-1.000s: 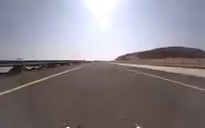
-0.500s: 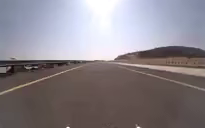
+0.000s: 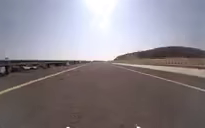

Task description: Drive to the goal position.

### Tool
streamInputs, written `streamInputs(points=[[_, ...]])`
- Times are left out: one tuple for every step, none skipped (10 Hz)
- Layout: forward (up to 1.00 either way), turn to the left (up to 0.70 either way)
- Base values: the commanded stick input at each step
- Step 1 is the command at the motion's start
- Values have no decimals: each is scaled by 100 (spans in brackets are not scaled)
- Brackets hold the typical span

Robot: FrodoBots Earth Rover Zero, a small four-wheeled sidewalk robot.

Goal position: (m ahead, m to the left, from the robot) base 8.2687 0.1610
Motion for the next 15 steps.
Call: streamInputs(points=[[70, 0], [70, 0], [70, 0], [70, 0], [70, 0], [70, 0], [70, 0], [70, 0], [70, 0], [70, 0], [70, 0], [70, 0], [70, 0], [70, 0], [70, 0]])
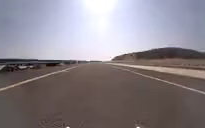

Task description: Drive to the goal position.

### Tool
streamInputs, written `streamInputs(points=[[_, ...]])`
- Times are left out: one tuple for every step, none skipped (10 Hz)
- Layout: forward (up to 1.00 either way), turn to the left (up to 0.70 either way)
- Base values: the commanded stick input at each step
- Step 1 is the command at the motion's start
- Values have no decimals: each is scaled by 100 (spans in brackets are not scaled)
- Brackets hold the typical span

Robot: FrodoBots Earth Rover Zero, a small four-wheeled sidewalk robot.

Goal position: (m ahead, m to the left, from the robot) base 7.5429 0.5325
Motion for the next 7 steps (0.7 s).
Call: streamInputs(points=[[70, 0], [70, 0], [70, 0], [70, 0], [70, 0], [70, 0], [70, 0]])
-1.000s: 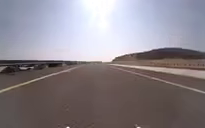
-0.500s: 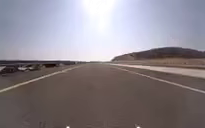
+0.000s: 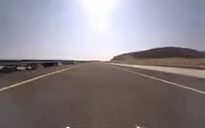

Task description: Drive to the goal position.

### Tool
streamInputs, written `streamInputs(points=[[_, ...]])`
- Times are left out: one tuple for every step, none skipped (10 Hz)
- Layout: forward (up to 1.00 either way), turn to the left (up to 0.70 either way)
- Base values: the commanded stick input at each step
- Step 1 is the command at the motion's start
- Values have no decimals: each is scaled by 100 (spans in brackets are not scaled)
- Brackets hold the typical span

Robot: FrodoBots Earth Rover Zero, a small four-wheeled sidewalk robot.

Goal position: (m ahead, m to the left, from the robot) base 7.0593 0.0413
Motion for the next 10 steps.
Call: streamInputs(points=[[70, 0], [70, 0], [70, 0], [70, 0], [70, 0], [70, 0], [70, 0], [70, 0], [70, 0], [70, 0]])
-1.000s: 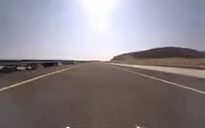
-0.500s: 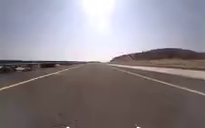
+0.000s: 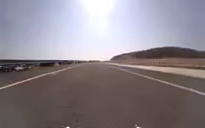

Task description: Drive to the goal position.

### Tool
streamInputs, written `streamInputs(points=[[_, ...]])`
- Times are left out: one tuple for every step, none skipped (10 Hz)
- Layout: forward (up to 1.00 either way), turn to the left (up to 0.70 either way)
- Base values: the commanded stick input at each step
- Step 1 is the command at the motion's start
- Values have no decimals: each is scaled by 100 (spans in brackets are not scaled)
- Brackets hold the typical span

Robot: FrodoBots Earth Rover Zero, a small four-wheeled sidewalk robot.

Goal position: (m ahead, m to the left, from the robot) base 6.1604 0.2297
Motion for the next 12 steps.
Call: streamInputs(points=[[70, 0], [70, 0], [70, 0], [70, 0], [70, 0], [70, 0], [70, 0], [70, 0], [70, 0], [70, 0], [70, 0], [70, 0]])
